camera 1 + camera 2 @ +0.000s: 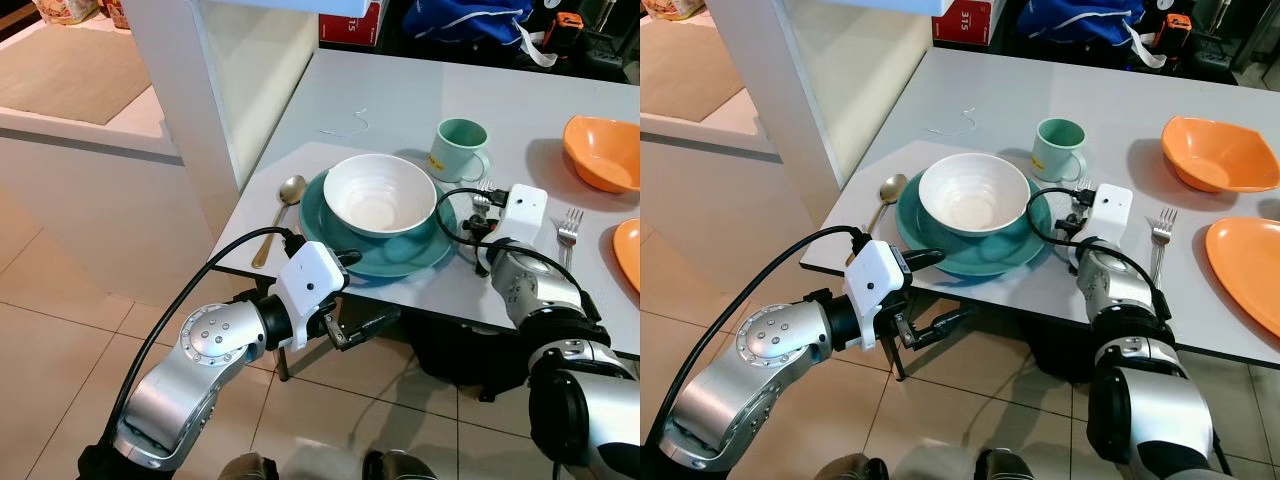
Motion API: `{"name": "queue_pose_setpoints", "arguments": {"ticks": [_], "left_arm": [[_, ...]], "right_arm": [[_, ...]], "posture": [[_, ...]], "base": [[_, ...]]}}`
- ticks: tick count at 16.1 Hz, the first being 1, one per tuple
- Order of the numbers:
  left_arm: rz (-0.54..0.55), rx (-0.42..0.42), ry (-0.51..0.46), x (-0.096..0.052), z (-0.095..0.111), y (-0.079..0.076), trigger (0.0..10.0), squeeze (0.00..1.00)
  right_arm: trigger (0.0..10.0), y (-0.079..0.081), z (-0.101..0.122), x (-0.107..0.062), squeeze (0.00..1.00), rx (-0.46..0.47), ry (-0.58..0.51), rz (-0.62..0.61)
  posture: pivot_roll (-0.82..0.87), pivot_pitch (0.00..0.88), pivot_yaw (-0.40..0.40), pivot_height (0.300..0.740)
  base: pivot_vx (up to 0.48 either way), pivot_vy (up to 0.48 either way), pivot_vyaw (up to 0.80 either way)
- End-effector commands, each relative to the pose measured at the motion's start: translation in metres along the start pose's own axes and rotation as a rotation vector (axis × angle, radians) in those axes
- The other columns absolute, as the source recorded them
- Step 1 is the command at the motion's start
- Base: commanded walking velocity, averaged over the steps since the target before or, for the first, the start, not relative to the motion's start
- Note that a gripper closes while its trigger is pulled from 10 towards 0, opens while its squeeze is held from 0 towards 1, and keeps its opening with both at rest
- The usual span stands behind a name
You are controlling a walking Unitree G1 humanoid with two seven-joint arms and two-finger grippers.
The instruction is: Setting the table
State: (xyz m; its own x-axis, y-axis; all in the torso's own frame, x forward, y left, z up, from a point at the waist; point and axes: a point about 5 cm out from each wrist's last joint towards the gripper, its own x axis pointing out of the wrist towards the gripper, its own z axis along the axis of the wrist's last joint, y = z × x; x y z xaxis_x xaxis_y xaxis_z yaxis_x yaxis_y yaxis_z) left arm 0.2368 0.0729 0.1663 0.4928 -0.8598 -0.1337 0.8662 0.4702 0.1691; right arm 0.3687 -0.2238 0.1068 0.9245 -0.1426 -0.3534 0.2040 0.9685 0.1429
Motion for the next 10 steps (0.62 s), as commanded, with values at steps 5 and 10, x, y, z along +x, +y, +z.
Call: {"name": "queue_pose_setpoints", "arguments": {"ticks": [5, 10], "left_arm": [[0.191, 0.029, -0.056, 0.001, 0.009, 0.017, 10.0, 0.0], [0.555, -0.032, -0.084, -0.015, 0.007, 0.038, 10.0, 0.0]], "right_arm": [[10.0, -0.008, 0.06, -0.021, 0.0, 0.062, -0.376, 0.042], [10.0, -0.01, 0.06, -0.109, 0.0, 0.077, -0.539, 0.152]], "posture": [[0.03, 0.069, -0.038, 0.74], [0.02, 0.034, -0.039, 0.74]], "base": [[0.0, 0.0, 0.0], [0.0, 0.0, 0.0]]}}
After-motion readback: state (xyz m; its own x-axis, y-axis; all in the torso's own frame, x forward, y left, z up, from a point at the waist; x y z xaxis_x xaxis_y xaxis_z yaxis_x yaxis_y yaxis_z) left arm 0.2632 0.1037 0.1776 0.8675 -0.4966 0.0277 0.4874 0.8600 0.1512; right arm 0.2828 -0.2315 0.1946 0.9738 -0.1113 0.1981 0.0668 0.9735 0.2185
